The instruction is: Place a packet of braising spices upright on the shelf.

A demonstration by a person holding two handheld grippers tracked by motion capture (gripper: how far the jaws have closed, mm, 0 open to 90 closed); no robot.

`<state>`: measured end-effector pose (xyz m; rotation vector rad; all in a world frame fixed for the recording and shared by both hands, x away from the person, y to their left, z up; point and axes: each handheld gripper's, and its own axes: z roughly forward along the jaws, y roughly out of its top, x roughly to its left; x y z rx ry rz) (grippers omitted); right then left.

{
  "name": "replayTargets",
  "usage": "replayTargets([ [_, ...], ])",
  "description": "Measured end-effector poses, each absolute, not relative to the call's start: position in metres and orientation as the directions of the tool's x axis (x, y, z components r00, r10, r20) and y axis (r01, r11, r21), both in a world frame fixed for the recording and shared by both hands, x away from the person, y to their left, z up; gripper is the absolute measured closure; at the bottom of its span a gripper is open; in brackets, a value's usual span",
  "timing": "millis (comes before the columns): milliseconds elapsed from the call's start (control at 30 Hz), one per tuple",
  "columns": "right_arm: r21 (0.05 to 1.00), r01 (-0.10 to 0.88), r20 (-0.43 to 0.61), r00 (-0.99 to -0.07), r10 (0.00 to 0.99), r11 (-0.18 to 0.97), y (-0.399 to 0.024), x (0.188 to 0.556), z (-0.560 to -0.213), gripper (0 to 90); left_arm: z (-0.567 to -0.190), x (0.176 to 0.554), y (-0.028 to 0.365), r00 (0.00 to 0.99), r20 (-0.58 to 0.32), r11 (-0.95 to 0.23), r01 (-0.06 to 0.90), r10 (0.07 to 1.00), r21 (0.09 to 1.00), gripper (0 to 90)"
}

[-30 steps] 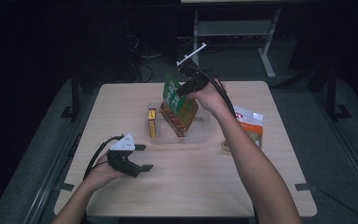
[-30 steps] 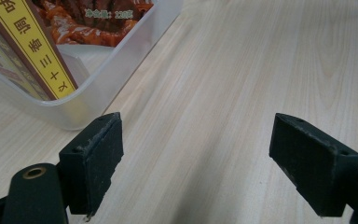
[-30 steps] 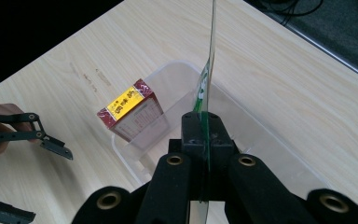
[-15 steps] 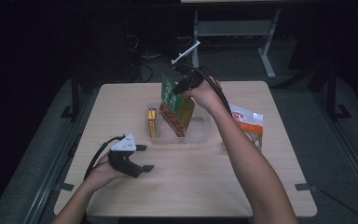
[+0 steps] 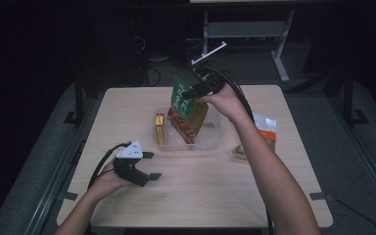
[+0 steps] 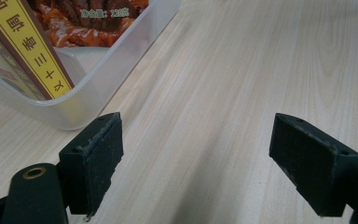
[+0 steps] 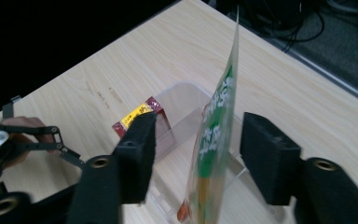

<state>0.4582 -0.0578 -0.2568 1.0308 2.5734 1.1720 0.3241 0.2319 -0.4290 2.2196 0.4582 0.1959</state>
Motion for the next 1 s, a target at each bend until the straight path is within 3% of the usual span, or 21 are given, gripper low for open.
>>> replayTargets([
  [300,0.801,0.442,0.127,-0.784,0.607,0.403,-0.100,0.423,-0.251,31.8,-0.430,0.324,0.232,0.917,-0.026,-0.577,0.271,0.397,0.771,16.9],
  [700,0.829,0.391,0.075,-0.786,0.613,0.400,-0.149,0.386,-0.287,33.7,-0.431,0.324,0.234,0.914,-0.023,-0.579,0.275,0.404,0.767,16.9],
  [833,0.820,0.407,0.065,-0.765,0.641,0.402,-0.164,0.381,-0.314,41.6,-0.432,0.323,0.234,0.914,-0.026,-0.579,0.278,0.405,0.766,16.9],
  [1000,0.797,0.451,0.064,-0.724,0.687,0.401,-0.186,0.381,-0.348,65.2,-0.433,0.322,0.234,0.917,-0.018,-0.586,0.270,0.400,0.764,16.9],
])
